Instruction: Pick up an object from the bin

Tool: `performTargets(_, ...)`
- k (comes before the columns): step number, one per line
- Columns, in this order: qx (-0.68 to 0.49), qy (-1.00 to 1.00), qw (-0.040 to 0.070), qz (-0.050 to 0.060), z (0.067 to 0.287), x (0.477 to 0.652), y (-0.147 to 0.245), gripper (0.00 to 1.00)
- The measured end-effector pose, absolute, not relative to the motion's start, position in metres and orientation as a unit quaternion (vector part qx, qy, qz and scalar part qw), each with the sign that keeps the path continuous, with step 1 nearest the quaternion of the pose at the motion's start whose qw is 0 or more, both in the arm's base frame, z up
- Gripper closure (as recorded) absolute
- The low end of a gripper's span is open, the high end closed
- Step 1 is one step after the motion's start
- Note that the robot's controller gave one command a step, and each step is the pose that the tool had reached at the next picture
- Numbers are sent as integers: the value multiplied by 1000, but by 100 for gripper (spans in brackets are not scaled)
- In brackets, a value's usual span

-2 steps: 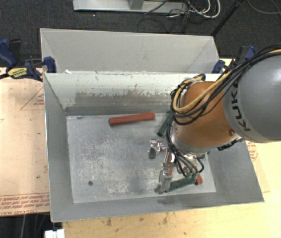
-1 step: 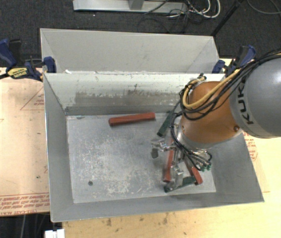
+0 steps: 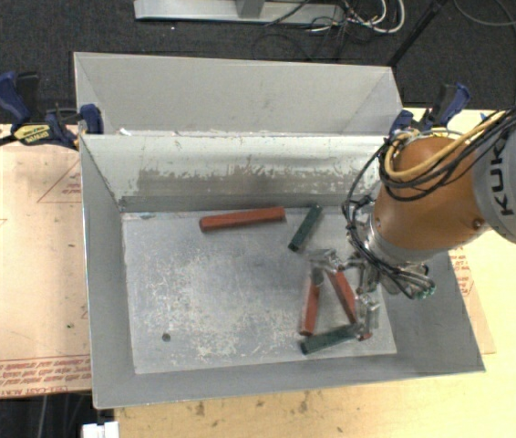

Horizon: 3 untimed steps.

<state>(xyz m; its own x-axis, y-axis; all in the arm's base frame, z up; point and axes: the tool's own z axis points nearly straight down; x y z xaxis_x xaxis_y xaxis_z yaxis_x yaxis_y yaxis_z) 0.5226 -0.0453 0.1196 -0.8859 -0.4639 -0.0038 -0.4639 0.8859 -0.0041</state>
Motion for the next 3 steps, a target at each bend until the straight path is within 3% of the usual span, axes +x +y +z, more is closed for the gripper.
performTargets(1, -369, 929, 2, 0, 105, 563, -23, 0)
performTargets(2, -355, 935, 1, 1, 80, 565, -22, 0)
performTargets(3, -443, 896, 2, 1, 71, 578, -26, 100)
